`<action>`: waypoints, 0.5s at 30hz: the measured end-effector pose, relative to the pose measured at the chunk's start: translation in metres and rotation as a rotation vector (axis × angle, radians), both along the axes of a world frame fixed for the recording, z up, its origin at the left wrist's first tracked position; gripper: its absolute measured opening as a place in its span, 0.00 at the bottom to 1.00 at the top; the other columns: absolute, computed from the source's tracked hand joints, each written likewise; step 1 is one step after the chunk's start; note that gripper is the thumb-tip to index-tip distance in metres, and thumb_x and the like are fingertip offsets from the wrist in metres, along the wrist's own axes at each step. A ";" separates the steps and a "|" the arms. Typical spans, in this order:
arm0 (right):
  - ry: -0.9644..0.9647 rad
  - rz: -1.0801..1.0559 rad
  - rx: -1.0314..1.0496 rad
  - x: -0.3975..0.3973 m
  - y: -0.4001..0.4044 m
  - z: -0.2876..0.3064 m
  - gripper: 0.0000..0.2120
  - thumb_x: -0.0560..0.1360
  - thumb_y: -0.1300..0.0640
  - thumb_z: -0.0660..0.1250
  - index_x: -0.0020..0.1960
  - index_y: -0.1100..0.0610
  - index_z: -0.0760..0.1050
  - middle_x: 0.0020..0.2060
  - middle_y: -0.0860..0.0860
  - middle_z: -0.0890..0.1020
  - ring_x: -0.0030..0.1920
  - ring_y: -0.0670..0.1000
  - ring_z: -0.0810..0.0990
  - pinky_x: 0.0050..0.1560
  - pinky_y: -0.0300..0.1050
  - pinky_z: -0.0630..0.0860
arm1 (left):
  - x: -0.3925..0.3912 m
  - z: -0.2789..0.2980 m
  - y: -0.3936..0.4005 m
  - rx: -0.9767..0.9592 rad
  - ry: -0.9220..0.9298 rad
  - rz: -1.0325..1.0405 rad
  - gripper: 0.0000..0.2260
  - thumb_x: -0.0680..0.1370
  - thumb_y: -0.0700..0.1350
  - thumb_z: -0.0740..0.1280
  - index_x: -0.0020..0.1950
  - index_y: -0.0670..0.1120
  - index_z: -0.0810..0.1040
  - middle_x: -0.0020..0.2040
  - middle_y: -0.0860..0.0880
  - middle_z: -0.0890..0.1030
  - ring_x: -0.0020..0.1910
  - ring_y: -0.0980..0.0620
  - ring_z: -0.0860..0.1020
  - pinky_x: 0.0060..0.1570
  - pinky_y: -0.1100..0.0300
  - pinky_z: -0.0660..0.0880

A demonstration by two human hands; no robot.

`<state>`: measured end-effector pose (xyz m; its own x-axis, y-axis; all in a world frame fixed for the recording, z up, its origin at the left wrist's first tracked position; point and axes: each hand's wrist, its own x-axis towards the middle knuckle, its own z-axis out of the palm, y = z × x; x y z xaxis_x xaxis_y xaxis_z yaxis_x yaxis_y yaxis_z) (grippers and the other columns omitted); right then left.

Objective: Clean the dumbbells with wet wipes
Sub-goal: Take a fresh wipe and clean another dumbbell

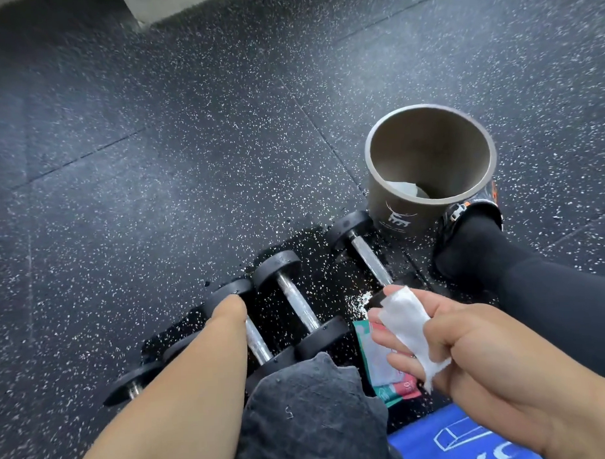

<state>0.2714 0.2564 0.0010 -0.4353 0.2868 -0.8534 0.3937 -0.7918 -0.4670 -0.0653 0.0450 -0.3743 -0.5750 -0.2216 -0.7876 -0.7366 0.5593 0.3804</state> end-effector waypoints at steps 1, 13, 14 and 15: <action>0.010 -0.016 -0.003 0.002 0.000 0.002 0.35 0.73 0.80 0.47 0.63 0.57 0.82 0.53 0.56 0.89 0.53 0.54 0.90 0.56 0.52 0.80 | 0.006 0.015 0.005 -0.005 0.056 0.077 0.30 0.72 0.51 0.66 0.72 0.40 0.77 0.64 0.43 0.81 0.56 0.37 0.83 0.56 0.39 0.82; 0.050 -0.064 -0.012 0.014 0.000 0.006 0.27 0.74 0.77 0.53 0.57 0.61 0.86 0.55 0.63 0.87 0.47 0.57 0.90 0.43 0.49 0.83 | 0.084 0.161 0.101 0.099 -0.077 -0.274 0.19 0.77 0.53 0.66 0.64 0.45 0.79 0.51 0.40 0.82 0.47 0.41 0.83 0.44 0.54 0.82; 0.061 -0.051 -0.021 0.014 0.001 0.005 0.27 0.73 0.77 0.53 0.59 0.61 0.85 0.55 0.64 0.87 0.44 0.56 0.90 0.37 0.45 0.82 | 0.089 0.154 0.102 0.126 -0.183 -0.265 0.19 0.79 0.51 0.67 0.69 0.49 0.76 0.56 0.40 0.83 0.53 0.43 0.84 0.49 0.56 0.83; 0.070 -0.040 -0.031 0.013 0.001 0.006 0.28 0.73 0.77 0.53 0.59 0.61 0.84 0.56 0.65 0.86 0.42 0.55 0.89 0.33 0.42 0.80 | 0.092 0.144 0.102 0.144 -0.261 -0.255 0.27 0.79 0.51 0.67 0.78 0.49 0.71 0.67 0.40 0.81 0.66 0.42 0.82 0.63 0.53 0.80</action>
